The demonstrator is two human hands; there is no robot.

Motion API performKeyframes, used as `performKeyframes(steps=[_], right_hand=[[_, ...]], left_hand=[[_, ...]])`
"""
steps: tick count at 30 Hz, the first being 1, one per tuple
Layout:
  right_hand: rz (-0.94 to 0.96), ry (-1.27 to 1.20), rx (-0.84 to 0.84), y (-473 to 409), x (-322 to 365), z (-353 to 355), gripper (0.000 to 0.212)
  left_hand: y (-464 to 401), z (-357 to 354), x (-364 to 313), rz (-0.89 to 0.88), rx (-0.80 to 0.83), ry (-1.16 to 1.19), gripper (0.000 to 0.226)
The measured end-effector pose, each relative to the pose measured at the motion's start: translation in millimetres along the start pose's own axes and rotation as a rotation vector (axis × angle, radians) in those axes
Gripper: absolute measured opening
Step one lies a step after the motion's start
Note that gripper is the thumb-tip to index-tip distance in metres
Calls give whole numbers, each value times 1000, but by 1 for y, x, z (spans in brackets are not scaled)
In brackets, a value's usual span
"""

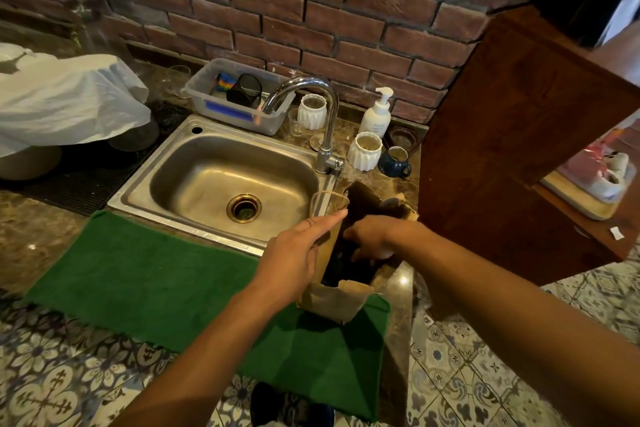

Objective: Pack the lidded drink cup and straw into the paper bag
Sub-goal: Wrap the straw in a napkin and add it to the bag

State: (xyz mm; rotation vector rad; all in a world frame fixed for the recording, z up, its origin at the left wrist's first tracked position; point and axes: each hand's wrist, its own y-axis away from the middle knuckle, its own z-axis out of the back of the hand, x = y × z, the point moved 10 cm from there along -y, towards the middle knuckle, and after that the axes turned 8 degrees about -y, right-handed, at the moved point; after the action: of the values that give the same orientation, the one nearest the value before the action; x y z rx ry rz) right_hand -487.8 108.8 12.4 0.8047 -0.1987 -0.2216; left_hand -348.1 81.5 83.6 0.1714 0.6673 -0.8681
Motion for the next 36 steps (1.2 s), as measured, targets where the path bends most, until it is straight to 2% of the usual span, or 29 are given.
performKeyframes(steps=[4, 9, 14, 20, 23, 27, 29, 30, 32, 34, 36], right_hand=[[-60, -15, -142, 2, -23, 25, 40], [-73, 1, -388, 5, -25, 39, 48], [-55, 64, -362, 4, -22, 26, 75], [-29, 14, -428, 33, -12, 44, 64], [43, -93, -604, 83, -7, 72, 51], [51, -387, -1070, 179, -34, 102, 41], [-40, -611, -1286, 211, -75, 93, 36], [-116, -764, -1333, 216, -99, 80, 33], [-258, -1131, -1264, 201, -136, 38, 23], [-314, -1471, -1058, 167, -146, -11, 14], [-287, -1716, -848, 133, -139, -52, 19]], left_hand=[[0, 1, -3, -13, -4, 1, 79], [-2, 2, -4, -18, -15, -6, 78], [-2, 0, -5, -28, -16, -32, 79], [-6, -3, -6, -23, -3, -69, 78], [-9, -1, -3, -18, -4, -95, 73], [-9, -4, -9, -44, 43, -64, 68], [-9, -2, -12, -47, 30, -63, 69], [-8, 0, -14, -46, 15, -58, 69], [-6, 5, -20, -48, -23, -34, 73], [-1, 8, -23, -29, -39, 17, 78], [8, 7, -19, 39, -50, 124, 80]])
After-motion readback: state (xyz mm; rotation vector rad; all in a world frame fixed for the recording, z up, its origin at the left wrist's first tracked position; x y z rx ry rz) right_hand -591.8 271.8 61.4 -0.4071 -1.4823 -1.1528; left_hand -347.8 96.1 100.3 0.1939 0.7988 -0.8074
